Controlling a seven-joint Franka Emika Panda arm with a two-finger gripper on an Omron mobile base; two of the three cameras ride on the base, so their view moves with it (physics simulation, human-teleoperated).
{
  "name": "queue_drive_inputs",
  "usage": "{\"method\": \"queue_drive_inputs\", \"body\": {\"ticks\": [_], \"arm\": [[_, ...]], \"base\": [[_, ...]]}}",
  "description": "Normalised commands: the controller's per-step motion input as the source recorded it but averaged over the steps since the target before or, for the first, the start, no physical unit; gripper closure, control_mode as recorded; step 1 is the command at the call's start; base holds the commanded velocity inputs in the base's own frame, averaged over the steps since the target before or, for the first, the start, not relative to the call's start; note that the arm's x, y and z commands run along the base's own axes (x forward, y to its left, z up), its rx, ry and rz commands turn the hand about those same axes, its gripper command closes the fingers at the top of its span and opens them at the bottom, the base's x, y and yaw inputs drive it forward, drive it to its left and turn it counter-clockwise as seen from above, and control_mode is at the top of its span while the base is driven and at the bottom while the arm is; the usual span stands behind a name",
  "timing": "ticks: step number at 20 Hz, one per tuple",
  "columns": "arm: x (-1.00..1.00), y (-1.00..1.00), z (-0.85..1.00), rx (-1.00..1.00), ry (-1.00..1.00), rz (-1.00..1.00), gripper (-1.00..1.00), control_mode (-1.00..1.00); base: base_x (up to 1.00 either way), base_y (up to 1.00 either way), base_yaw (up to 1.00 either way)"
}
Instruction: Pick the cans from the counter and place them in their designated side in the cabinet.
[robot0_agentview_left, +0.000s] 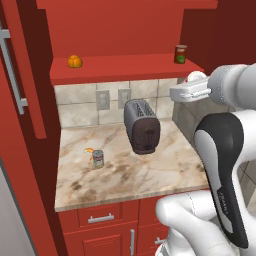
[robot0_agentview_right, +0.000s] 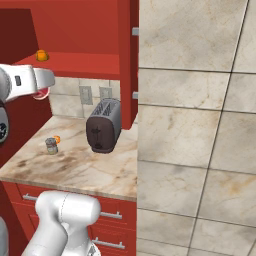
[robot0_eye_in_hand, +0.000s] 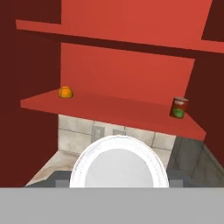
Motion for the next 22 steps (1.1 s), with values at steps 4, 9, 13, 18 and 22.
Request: {"method": "queue_drive_inputs", "body": {"ticks": [4,9,13,18,22], "arm": [[0.16,-0.15,0.01,-0.04,-0.06,0.0,1.0,-1.0],[0.19,-0.17,0.01,-0.03,-0.04,0.0,1.0,-1.0],[0.17,-0.15,0.02,-0.03,-0.03,0.0,1.0,-1.0],[0.23,-0.1,0.07,0.0,-0.03,0.0,1.0,-1.0],[0.29,-0.03,0.08,0.0,0.0,-0.01,1.0,-1.0]], "base": [[0.0,0.0,0.0],[0.0,0.0,0.0],[0.0,0.0,0.0],[0.0,0.0,0.0],[0.0,0.0,0.0]]}}
